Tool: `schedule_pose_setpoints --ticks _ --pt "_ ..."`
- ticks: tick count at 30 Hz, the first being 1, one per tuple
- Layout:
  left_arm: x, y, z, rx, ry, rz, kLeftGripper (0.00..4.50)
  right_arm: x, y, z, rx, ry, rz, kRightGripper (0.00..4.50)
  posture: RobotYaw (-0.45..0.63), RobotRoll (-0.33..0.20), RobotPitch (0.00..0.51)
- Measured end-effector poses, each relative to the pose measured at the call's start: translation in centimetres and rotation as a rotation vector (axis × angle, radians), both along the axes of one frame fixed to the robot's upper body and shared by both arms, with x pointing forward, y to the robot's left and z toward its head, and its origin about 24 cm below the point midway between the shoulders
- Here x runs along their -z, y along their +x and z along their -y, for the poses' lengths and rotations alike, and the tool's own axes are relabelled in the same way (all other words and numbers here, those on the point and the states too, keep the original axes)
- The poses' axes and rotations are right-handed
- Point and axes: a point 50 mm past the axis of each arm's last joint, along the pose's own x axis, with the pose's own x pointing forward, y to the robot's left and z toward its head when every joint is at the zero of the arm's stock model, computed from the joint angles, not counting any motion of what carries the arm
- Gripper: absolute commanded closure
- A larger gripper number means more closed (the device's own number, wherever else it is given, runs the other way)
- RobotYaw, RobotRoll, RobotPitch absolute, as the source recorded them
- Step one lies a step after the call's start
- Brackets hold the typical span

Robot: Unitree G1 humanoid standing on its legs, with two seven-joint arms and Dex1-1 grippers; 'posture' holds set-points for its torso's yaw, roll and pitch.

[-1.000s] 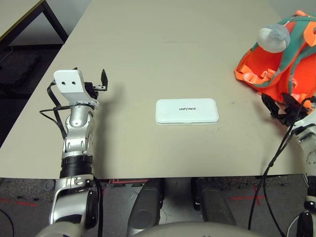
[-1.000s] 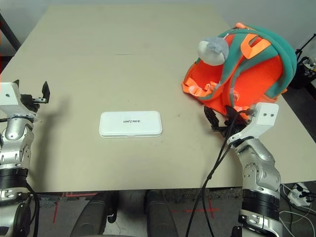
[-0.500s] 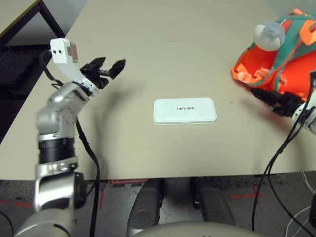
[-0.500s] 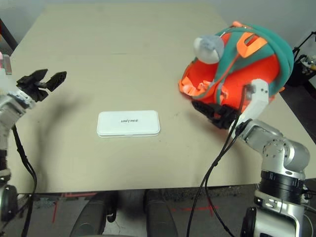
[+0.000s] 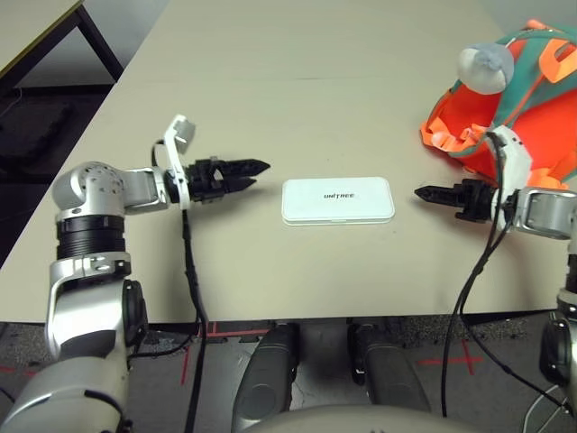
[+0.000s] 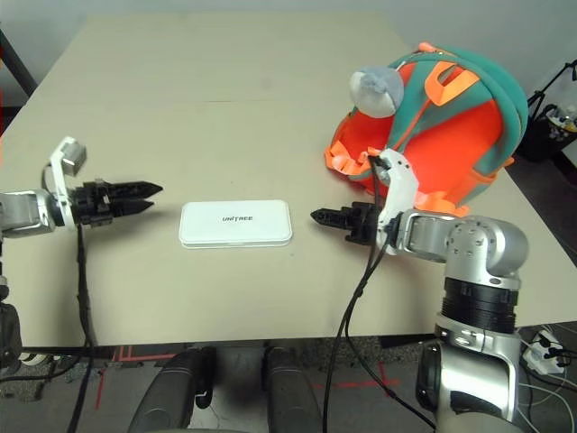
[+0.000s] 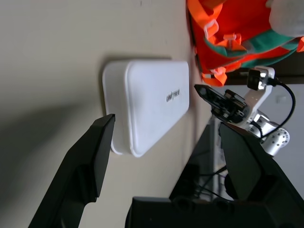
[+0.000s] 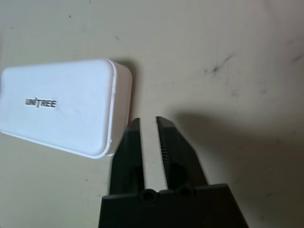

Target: Put the pencil case into the backpack and zip it.

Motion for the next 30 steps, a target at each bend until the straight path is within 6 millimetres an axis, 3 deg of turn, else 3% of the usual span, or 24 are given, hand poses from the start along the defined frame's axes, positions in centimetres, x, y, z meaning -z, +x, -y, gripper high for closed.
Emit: schedule_pose_setpoints --ticks 9,18,30 --pt "2.2 0.8 1.2 0.001 0.029 -0.111 0.00 1.6 1.0 -0.9 0.023 -0.114 -0.005 4.48 0.05 0.000 0.162" --pt "2.5 0.9 1.6 0.029 0.033 -0.114 0.00 1.8 2.0 -0.4 0.012 -0.124 0.023 4.48 0.05 0.000 0.168" --pt "2.9 1.0 2.3 0.026 0.013 -0.105 0.00 1.7 2.4 -1.4 -0.062 -0.089 0.035 4.48 0.06 0.000 0.175"
